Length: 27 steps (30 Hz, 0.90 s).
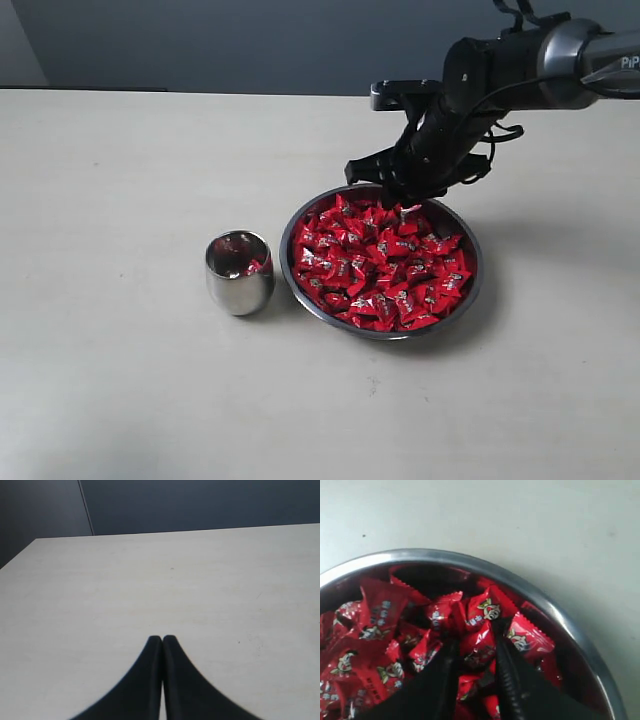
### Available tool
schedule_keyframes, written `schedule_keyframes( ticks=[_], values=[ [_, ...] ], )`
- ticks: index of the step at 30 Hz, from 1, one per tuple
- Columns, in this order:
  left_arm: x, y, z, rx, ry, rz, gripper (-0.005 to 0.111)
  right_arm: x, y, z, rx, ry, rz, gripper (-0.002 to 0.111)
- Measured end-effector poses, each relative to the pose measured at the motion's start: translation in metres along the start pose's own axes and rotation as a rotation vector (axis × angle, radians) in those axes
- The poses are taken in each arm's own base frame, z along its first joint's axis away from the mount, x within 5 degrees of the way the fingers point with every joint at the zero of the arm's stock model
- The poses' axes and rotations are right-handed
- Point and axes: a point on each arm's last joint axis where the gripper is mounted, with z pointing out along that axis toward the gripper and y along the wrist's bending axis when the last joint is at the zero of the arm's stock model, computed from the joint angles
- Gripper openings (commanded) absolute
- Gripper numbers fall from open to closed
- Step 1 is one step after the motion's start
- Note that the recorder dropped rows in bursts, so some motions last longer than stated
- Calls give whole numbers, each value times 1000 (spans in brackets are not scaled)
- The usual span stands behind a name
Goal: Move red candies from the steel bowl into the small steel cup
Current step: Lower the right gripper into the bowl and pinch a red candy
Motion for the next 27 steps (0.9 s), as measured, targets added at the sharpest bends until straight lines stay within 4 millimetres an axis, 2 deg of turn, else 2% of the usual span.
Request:
schedule_keyframes(
  ticks=[6, 13, 21, 27],
  values=[
    [0, 0, 0, 0, 0, 0, 0, -1, 2, -1, -97, 0, 20, 26],
    [0, 0, 0, 0, 0, 0, 0, -2, 3, -1, -106, -10, 13, 26],
    [0, 0, 0, 0, 0, 0, 0, -5, -18, -4, -121, -12, 59, 26],
    [0, 0, 0, 0, 0, 0, 0, -7, -12, -6, -206, -23, 70, 26]
  ],
)
